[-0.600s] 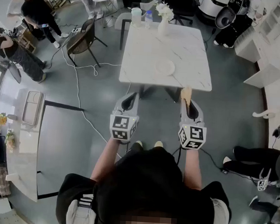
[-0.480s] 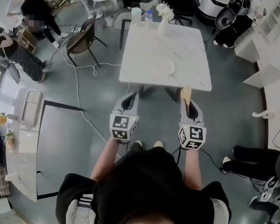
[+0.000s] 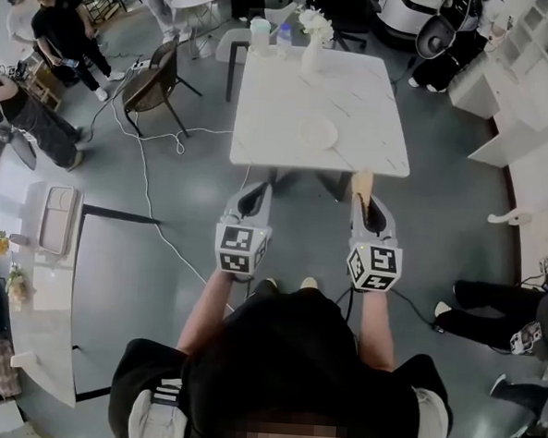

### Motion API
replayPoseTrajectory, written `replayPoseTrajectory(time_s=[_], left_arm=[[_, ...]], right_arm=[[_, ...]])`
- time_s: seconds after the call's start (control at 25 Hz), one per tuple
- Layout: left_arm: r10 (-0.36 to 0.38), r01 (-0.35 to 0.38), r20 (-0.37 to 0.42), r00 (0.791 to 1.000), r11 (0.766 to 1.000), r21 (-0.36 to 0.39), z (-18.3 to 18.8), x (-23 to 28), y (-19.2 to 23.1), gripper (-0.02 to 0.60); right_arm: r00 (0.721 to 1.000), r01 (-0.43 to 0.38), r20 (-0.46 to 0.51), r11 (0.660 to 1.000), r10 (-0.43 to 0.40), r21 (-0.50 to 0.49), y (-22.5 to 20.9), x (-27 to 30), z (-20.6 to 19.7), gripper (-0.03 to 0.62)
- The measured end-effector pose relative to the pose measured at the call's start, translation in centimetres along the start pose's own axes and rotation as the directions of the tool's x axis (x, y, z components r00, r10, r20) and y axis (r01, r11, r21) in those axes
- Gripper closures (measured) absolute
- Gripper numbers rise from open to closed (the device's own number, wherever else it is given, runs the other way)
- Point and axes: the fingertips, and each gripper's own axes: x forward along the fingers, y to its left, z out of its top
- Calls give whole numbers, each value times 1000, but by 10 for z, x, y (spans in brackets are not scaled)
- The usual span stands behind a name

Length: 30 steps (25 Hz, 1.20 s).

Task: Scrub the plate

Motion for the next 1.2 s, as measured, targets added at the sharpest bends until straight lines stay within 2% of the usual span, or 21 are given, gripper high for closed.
replayPoseTrajectory(time_s=[0.56,0.8,1.04,1.2], left_arm=[[-95,95,-2,995,995,15,-5,-13,22,575],[-128,128,-9,992,992,19,-9,-11,21,575],[-138,139,-27,990,990,13,-11,18,20,575],[-118,118,-24,993,993,14,-5,50,19,575]], right_arm=[[996,87,-2,996,-87,8,35,-11,-3,528],[996,93,-9,995,-93,20,44,-6,-9,528],[996,93,-13,995,-92,28,27,17,-10,528],[997,76,-17,997,-76,30,1,41,-11,528]])
